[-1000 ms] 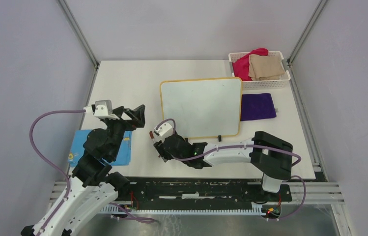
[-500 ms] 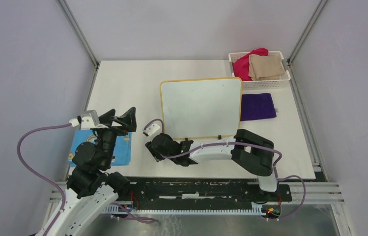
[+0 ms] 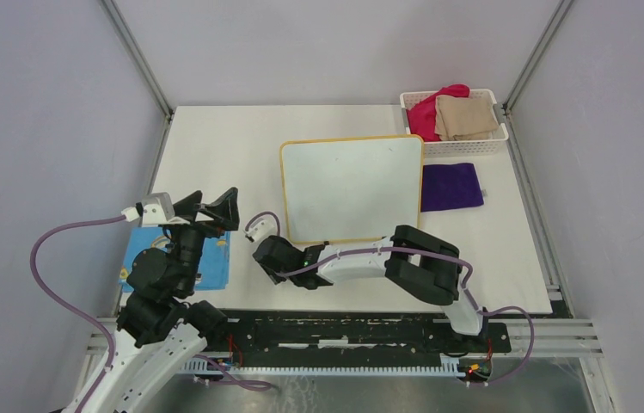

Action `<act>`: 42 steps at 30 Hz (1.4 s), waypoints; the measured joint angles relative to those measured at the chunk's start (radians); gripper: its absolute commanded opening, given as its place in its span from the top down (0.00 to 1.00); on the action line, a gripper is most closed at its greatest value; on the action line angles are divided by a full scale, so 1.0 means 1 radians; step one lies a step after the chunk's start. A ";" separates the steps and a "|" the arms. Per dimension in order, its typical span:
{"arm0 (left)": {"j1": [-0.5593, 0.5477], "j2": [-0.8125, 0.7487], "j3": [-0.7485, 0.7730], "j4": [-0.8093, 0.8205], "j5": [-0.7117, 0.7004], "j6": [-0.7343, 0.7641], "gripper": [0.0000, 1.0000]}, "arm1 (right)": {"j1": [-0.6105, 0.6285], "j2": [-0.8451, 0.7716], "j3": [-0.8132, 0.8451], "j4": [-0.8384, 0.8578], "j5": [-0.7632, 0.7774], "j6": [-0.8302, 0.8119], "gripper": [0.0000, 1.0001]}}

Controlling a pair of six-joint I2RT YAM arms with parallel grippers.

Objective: Write a sentence on the whiteboard
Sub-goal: Move the whiteboard marker to the center of the board.

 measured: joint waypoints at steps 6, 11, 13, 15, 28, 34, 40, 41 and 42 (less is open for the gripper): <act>0.000 0.000 0.000 0.000 0.000 0.000 0.00 | -0.001 0.002 0.001 0.001 -0.007 0.003 0.74; 0.000 0.006 0.000 -0.001 0.000 0.000 0.00 | 0.000 -0.019 -0.050 0.055 -0.013 0.002 0.84; 0.000 0.011 0.000 -0.001 0.001 0.000 0.00 | -0.001 -0.057 -0.107 0.068 -0.010 -0.005 0.86; 0.000 0.016 0.000 -0.001 0.002 0.000 0.00 | -0.003 -0.105 -0.168 0.066 -0.009 -0.014 0.89; 0.000 0.050 0.000 -0.001 0.021 0.001 0.00 | -0.006 -0.512 -0.611 -0.001 -0.009 -0.066 0.99; 0.000 0.083 0.000 -0.001 0.047 0.001 0.00 | -0.013 -0.646 -0.705 -0.066 -0.010 -0.072 0.99; 0.000 0.097 0.000 -0.001 0.063 0.001 0.00 | -0.053 -0.661 -0.733 -0.069 -0.037 -0.073 0.80; 0.000 0.097 0.000 -0.001 0.068 0.001 0.00 | -0.057 -0.662 -0.733 -0.068 -0.044 -0.073 0.76; 0.000 0.098 0.000 -0.001 0.071 0.001 0.00 | -0.061 -0.662 -0.733 -0.068 -0.052 -0.074 0.73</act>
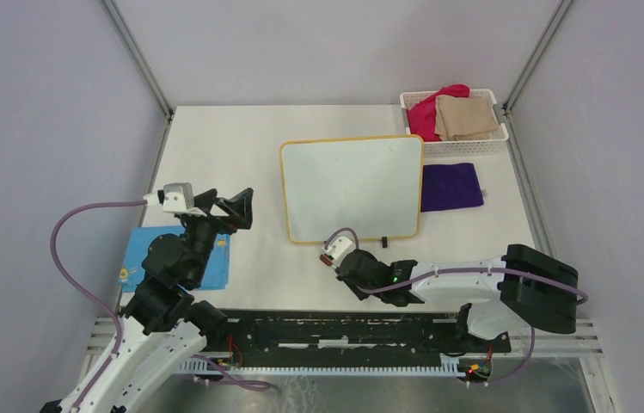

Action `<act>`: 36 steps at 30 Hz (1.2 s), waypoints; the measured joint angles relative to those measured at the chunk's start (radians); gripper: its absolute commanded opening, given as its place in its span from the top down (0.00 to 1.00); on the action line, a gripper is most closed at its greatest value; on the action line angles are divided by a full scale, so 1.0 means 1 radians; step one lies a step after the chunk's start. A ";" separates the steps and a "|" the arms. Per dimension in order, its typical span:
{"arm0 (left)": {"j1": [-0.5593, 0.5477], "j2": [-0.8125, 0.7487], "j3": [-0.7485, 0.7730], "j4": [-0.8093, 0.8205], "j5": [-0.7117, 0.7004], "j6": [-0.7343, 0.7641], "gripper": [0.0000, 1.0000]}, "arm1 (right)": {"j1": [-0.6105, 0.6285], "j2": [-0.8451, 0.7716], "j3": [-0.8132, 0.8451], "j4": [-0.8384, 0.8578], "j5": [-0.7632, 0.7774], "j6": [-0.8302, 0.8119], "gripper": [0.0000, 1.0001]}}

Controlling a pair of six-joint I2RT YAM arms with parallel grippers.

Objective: Write a sentence on the whiteboard
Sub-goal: Move the whiteboard marker to the center of the board.

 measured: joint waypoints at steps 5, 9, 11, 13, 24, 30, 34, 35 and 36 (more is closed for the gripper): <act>0.000 0.001 0.000 0.000 0.012 0.000 0.00 | -0.013 0.001 0.005 -0.005 -0.027 -0.012 0.66; 0.000 0.005 0.000 0.000 0.018 0.000 0.00 | -0.036 0.024 0.036 -0.027 -0.066 -0.034 0.63; 0.000 0.007 0.000 0.000 0.022 0.000 0.00 | -0.051 0.045 0.062 -0.042 -0.088 -0.051 0.60; 0.000 0.008 0.000 0.000 0.027 0.000 0.00 | -0.063 0.063 0.088 -0.054 -0.106 -0.069 0.59; 0.000 0.013 0.000 0.000 0.042 0.000 0.00 | -0.116 0.169 0.203 -0.101 -0.209 -0.149 0.60; 0.000 0.015 0.000 0.000 0.045 0.000 0.00 | -0.124 0.191 0.222 -0.101 -0.234 -0.169 0.60; 0.000 0.016 0.000 0.000 0.060 0.000 0.00 | -0.130 0.200 0.225 -0.084 -0.238 -0.174 0.59; 0.000 0.016 0.000 0.000 0.061 0.000 0.00 | -0.133 0.206 0.229 -0.075 -0.239 -0.175 0.58; 0.000 0.016 0.000 0.000 0.063 0.000 0.00 | -0.135 0.211 0.232 -0.070 -0.241 -0.176 0.58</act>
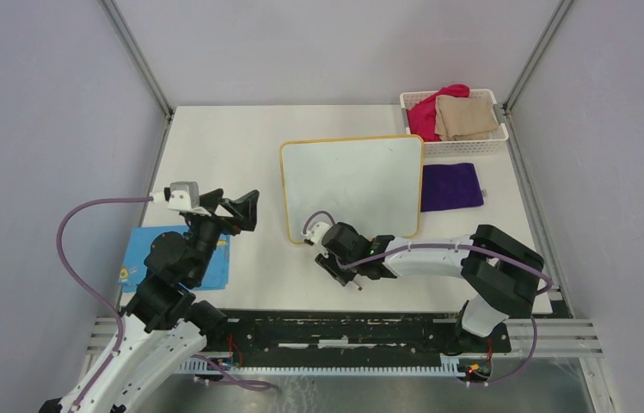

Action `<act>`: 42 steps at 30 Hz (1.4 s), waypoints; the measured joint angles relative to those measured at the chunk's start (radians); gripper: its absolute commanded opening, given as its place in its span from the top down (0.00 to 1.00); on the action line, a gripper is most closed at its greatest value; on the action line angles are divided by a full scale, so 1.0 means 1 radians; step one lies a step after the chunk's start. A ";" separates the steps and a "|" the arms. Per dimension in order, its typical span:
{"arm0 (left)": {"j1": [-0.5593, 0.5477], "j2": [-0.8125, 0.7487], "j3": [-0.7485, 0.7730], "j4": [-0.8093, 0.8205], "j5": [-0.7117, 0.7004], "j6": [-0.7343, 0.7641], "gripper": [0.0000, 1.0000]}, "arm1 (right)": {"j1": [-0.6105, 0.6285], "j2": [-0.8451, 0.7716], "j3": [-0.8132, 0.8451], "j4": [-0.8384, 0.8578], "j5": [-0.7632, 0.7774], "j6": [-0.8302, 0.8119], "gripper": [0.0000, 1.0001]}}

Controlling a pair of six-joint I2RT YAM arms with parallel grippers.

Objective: Write a sentence on the whiteboard
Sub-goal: Move the whiteboard marker to the center of the board, then open the whiteboard marker at the center of the board.

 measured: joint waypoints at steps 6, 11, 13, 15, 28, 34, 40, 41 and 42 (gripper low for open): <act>0.000 0.000 0.000 0.000 0.001 0.000 0.00 | -0.010 0.028 0.019 0.032 -0.004 -0.005 0.55; 0.000 0.000 0.000 0.000 0.001 0.000 0.00 | -0.014 0.039 0.020 0.064 -0.004 -0.008 0.61; 0.000 0.000 0.000 0.000 0.001 0.000 0.00 | -0.016 0.041 0.018 0.077 -0.004 -0.007 0.66; 0.000 0.000 0.000 0.000 0.001 0.000 0.00 | -0.018 0.040 0.010 0.095 -0.005 -0.006 0.71; 0.000 0.001 0.000 0.000 0.005 0.000 0.00 | -0.023 -0.014 -0.125 0.284 -0.016 0.042 1.00; 0.000 0.013 0.000 0.000 0.006 0.000 0.00 | -0.023 -0.063 -0.212 0.377 -0.021 0.093 1.00; 0.000 0.016 -0.002 0.001 0.026 0.000 0.00 | -0.023 -0.171 -0.323 0.408 -0.029 0.141 1.00; 0.000 0.017 -0.003 0.001 0.029 0.000 0.00 | -0.023 -0.192 -0.340 0.404 -0.030 0.145 1.00; 0.000 0.018 -0.003 0.001 0.031 0.001 0.00 | -0.023 -0.212 -0.355 0.398 -0.030 0.147 1.00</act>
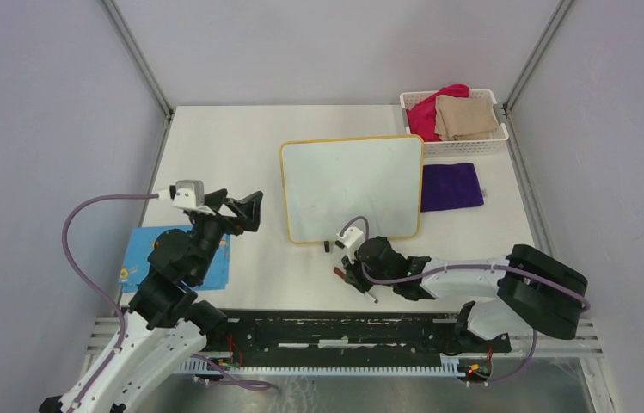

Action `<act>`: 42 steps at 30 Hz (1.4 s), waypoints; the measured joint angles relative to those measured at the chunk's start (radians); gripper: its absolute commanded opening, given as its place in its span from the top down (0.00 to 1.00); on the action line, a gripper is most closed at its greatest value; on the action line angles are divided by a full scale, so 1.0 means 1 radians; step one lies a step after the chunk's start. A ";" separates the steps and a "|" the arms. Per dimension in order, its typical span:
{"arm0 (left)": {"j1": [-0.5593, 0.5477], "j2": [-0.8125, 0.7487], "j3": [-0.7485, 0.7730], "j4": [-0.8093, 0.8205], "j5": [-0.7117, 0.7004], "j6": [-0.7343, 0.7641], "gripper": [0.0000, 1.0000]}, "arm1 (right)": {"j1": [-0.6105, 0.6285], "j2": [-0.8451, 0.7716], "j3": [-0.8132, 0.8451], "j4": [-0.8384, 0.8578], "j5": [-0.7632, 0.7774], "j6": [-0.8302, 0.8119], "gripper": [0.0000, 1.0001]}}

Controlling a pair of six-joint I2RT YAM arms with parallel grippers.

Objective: Write a sentence on the whiteboard
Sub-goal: Open the whiteboard marker at the center of the board.

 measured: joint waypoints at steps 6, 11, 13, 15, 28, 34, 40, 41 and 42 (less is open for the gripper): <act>0.000 0.014 0.000 0.000 0.000 0.000 0.00 | 0.000 -0.114 -0.058 -0.081 0.001 0.008 1.00; 0.000 0.024 0.000 0.000 0.002 0.000 0.00 | 0.000 -0.208 -0.081 -0.126 0.017 0.022 1.00; 0.000 0.032 0.000 0.000 0.003 0.000 0.00 | 0.000 -0.245 -0.085 -0.124 0.029 0.027 1.00; 0.000 0.041 0.000 0.000 0.005 -0.001 0.00 | 0.000 -0.276 -0.087 -0.115 0.040 0.034 1.00; 0.000 0.133 0.036 0.000 0.367 -0.153 0.00 | 0.000 -0.565 -0.089 0.017 0.032 0.021 1.00; 0.000 0.186 0.045 0.123 0.599 -0.257 0.00 | 0.001 -0.631 -0.053 0.080 0.000 0.002 1.00; -0.010 0.270 0.050 0.219 0.703 -0.336 0.00 | 0.003 -0.638 -0.024 0.142 -0.010 -0.003 1.00; -0.015 0.286 0.050 0.232 0.710 -0.346 0.00 | 0.003 -0.637 -0.019 0.151 -0.010 -0.003 1.00; -0.021 0.301 0.050 0.245 0.718 -0.359 0.01 | 0.003 -0.634 -0.015 0.161 -0.010 -0.004 1.00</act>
